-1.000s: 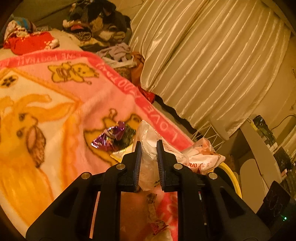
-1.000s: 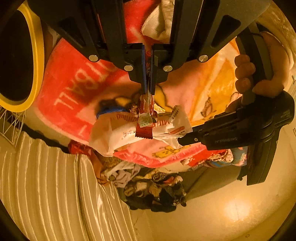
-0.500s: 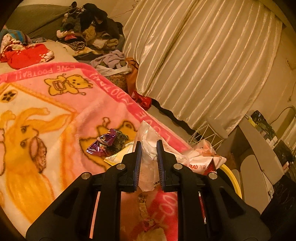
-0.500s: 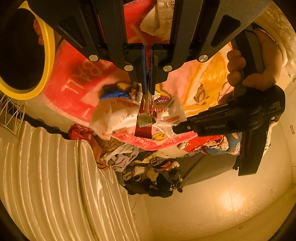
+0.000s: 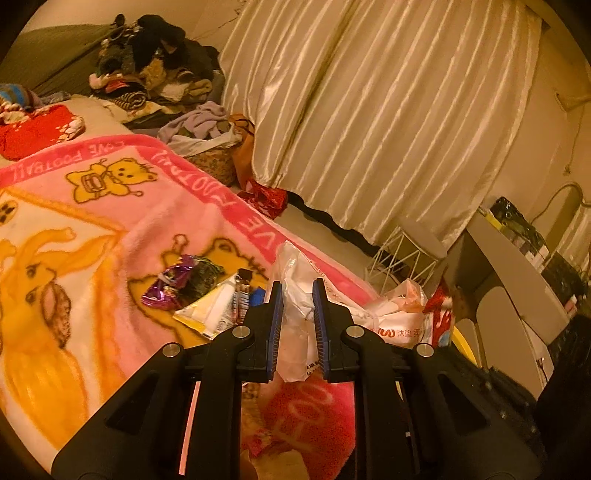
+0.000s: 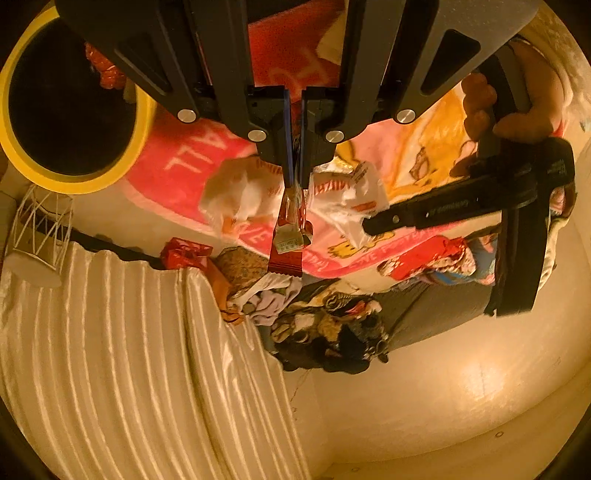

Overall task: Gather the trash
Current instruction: 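Lift the white bag and red wrapper up from the pile with both tools, then carry the white bag and red wrapper with both tools over the yellow-rimmed bin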

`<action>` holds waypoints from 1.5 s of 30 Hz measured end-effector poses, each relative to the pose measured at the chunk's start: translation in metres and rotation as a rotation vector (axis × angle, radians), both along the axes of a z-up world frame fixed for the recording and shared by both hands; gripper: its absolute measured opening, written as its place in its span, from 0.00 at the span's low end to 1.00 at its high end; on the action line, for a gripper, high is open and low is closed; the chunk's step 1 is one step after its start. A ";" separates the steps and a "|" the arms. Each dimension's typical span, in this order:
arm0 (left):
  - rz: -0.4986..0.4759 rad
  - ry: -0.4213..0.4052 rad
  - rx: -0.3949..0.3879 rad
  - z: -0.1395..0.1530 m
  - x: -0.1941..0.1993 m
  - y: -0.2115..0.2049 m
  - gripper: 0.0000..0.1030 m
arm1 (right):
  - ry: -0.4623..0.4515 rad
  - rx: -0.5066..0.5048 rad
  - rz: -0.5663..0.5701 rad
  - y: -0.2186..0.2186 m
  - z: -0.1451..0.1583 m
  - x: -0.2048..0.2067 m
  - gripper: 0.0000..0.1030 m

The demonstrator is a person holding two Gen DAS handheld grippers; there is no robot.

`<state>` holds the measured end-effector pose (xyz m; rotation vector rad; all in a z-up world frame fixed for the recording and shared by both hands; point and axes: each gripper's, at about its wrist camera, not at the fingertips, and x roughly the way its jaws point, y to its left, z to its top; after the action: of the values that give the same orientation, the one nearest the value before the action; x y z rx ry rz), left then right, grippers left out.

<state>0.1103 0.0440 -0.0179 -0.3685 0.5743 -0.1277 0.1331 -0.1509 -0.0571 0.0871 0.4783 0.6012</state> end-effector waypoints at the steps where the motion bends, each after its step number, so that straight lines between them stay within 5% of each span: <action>1: -0.004 -0.001 0.004 0.000 0.000 -0.002 0.11 | -0.002 0.006 -0.009 -0.004 0.001 0.000 0.03; 45: -0.184 -0.012 0.137 -0.003 0.009 -0.104 0.11 | 0.019 0.136 -0.366 -0.140 0.002 0.007 0.03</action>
<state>0.1188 -0.0598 -0.0212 -0.1814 0.6013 -0.2661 0.1405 -0.2912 -0.0553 0.3028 0.4266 0.2731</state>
